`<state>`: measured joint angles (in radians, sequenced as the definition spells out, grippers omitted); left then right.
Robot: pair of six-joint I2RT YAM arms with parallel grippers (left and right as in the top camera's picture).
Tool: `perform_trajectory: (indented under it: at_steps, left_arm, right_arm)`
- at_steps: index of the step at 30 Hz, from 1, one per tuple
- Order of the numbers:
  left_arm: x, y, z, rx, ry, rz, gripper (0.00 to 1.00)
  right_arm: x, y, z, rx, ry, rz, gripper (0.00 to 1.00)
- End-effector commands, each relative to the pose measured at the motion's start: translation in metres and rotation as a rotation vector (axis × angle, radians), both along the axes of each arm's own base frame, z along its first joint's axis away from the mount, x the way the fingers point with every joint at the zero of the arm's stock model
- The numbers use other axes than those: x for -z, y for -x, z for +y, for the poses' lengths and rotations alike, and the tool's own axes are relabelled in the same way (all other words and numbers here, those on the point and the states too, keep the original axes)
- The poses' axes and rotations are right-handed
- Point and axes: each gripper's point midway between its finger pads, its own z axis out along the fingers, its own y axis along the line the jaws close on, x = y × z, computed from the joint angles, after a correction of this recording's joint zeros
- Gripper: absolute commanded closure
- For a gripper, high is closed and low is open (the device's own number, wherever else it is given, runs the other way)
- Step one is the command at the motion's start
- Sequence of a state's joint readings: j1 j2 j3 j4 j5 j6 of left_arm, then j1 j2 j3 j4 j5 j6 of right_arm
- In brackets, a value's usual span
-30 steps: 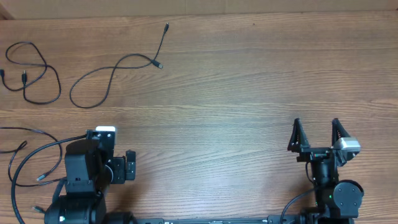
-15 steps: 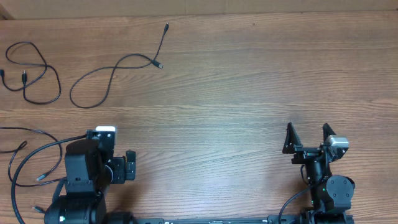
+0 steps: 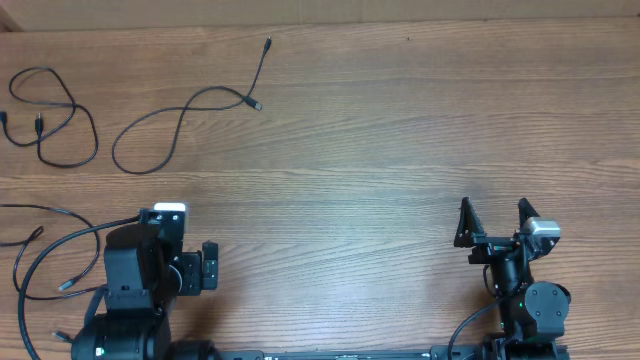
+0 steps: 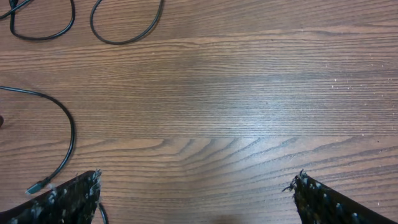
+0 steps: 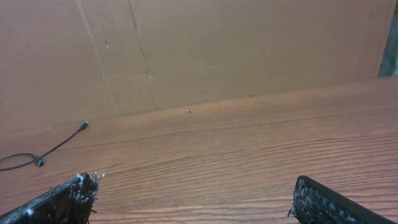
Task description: Untangle cables
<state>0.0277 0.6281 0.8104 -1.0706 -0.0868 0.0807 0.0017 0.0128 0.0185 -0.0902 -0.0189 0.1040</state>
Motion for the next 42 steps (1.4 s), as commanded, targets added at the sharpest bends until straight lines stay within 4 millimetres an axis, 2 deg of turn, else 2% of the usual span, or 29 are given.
perform_trajectory:
  at_steps: [1, 20, 24, 26, 30, 33, 37, 42]
  left_arm:
    - [-0.002, 0.0, 0.0, -0.006, 0.005, -0.012, 0.01]
    - [-0.002, 0.0, 0.0, -0.006, 0.004, -0.012, 0.0]
    - [-0.01, -0.001, -0.005, 0.013, 0.027, -0.06, 0.0]
    - [-0.024, -0.008, -0.008, 0.024, 0.042, -0.142, 0.0]
    - [-0.073, -0.031, -0.024, 0.1, 0.092, -0.406, 0.0]
    - [-0.1, -0.044, -0.036, 0.174, 0.123, -0.582, 0.0]
    - [-0.11, -0.052, -0.051, 0.262, 0.147, -0.75, 0.01]
    - [-0.107, -0.052, -0.06, 0.338, 0.145, -0.923, 0.01]
  right_arm:
    - [0.003, 0.0, 0.001, -0.005, 0.004, 0.001, 0.0]
    - [0.003, 0.0, 0.001, -0.005, 0.004, 0.001, 0.0]
    - [0.003, 0.0, 0.001, -0.005, 0.004, 0.001, 0.0]
    - [0.003, 0.0, 0.001, -0.005, 0.005, 0.001, 0.0]
    - [0.003, 0.0, 0.001, -0.005, 0.004, 0.001, 0.0]
    - [0.003, 0.0, 0.001, -0.005, 0.004, 0.001, 0.0]
    - [0.003, 0.0, 0.001, -0.005, 0.004, 0.001, 0.0]
    - [0.003, 0.0, 0.001, -0.005, 0.004, 0.001, 0.0]
